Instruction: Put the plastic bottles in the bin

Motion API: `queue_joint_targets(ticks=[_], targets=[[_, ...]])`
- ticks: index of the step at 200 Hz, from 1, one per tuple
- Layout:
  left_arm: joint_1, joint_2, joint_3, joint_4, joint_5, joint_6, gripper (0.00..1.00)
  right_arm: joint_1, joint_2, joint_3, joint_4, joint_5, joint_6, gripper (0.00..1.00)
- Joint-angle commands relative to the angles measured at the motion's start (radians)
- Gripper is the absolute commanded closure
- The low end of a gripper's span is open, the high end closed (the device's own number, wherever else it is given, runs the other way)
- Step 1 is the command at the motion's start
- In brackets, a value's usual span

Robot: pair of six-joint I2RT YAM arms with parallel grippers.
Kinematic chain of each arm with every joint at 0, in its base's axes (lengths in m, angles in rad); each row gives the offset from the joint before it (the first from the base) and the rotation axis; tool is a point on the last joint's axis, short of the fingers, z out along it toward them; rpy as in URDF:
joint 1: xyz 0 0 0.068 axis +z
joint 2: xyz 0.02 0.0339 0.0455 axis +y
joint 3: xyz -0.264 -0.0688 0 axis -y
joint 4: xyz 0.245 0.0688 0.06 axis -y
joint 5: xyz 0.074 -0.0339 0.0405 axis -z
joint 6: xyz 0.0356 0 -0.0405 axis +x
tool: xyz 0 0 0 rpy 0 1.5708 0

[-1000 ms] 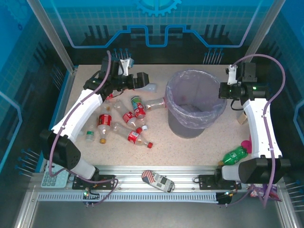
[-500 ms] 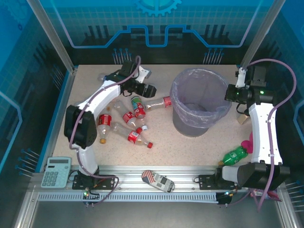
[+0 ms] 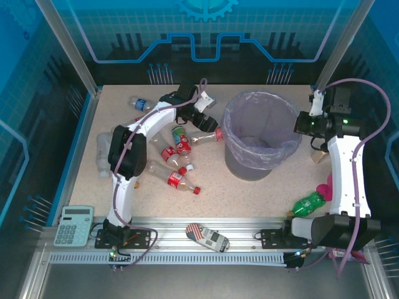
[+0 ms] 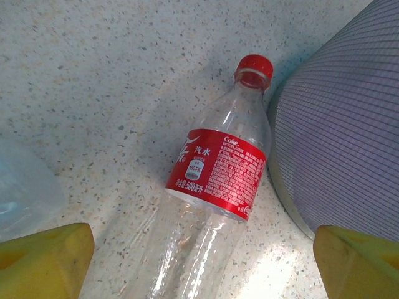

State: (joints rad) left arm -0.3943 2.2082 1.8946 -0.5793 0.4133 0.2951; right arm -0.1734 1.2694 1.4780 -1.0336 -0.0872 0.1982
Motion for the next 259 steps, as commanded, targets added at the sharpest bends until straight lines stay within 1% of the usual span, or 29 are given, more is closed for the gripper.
queue_joint_targets(ticks=[1,30,55,83,116,152,180,203,211,244,259], targets=[[-0.015,0.045,0.045,-0.023,0.029,0.022,0.07,-0.008,-0.012,0.027,-0.108,-0.051,0.01,0.97],[-0.035,0.075,0.056,-0.037,0.001,0.031,0.07,-0.015,-0.019,0.05,-0.135,-0.049,0.009,0.97],[-0.039,0.096,0.045,-0.034,0.007,0.003,0.08,-0.033,-0.018,0.074,-0.157,-0.047,-0.002,0.96],[-0.055,0.112,0.03,-0.036,-0.005,0.018,0.07,-0.043,-0.015,0.086,-0.18,-0.059,-0.008,0.96],[-0.069,0.134,0.028,-0.031,-0.019,0.023,0.04,-0.043,-0.04,0.058,-0.162,-0.123,-0.001,0.96],[-0.076,0.174,0.058,-0.025,-0.035,0.017,0.05,-0.043,-0.05,0.045,-0.158,-0.139,0.001,0.96],[-0.078,0.2,0.073,-0.017,-0.058,0.004,0.08,-0.043,-0.058,0.02,-0.149,-0.149,0.004,0.95],[-0.078,0.205,0.076,-0.013,-0.075,-0.004,0.16,-0.043,-0.058,0.0,-0.143,-0.156,0.006,0.95],[-0.079,0.203,0.074,-0.009,-0.08,-0.007,0.18,-0.043,-0.058,-0.007,-0.14,-0.159,0.006,0.95],[-0.079,0.163,0.054,0.021,-0.08,-0.027,0.28,-0.043,-0.058,-0.018,-0.135,-0.156,0.004,0.95],[-0.079,0.148,0.053,0.033,-0.085,-0.04,0.3,-0.043,-0.058,-0.018,-0.135,-0.157,0.004,0.95]])
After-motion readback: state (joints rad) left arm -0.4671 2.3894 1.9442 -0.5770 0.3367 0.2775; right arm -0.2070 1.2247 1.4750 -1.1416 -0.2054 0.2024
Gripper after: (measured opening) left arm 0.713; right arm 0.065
